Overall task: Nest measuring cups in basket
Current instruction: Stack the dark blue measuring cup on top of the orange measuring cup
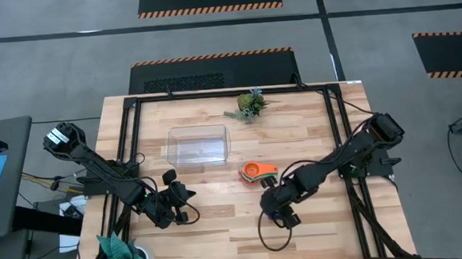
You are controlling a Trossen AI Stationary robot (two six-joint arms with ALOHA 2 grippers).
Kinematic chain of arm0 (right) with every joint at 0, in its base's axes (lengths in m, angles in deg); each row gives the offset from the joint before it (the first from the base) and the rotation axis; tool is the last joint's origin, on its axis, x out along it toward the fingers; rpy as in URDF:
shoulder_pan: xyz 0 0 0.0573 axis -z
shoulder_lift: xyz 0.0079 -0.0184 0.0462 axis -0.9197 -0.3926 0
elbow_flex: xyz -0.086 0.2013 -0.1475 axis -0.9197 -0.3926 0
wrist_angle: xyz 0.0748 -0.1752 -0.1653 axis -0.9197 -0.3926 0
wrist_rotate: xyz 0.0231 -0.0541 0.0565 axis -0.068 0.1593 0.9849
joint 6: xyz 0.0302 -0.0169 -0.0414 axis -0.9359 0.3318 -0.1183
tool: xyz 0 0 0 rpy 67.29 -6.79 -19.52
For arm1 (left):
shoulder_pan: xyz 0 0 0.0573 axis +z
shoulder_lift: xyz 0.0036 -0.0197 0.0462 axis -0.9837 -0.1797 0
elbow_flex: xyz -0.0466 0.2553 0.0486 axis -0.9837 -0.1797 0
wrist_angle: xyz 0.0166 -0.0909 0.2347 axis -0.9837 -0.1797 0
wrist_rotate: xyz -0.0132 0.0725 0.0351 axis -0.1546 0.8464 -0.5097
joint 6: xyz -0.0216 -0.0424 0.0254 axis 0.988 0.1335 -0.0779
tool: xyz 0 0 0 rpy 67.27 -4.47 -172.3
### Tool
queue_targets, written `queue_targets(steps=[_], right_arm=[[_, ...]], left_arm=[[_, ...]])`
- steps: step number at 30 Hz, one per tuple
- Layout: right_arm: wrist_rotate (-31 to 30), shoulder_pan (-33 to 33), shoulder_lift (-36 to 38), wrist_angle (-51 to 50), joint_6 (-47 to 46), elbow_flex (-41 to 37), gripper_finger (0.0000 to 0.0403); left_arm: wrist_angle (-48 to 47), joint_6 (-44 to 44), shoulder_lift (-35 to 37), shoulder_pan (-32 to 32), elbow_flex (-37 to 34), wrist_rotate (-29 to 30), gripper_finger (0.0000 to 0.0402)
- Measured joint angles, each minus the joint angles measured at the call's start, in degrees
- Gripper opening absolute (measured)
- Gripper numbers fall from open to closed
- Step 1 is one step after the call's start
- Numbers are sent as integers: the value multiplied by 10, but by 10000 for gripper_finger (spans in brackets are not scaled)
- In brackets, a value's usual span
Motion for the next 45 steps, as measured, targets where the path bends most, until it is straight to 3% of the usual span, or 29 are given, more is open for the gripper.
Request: queue_targets(steps=[14, 29, 34, 40, 45], right_arm=[[-20, 1, -1, 26, 5, -33, 192], [-25, 5, -102, 57, 9, -30, 179], [-27, 5, -108, 52, -39, -16, 133], [-15, 3, -114, 42, -105, 22, 20], [-29, -3, -113, 2, -138, 73, 12]], left_arm=[[0, 1, 0, 0, 0, -1, 0], [9, -5, 0, -1, 0, -7, 0], [10, -5, 0, -1, 0, -6, 0], [10, -6, 0, -1, 0, -6, 0], [10, -6, 0, -1, 0, -6, 0]])
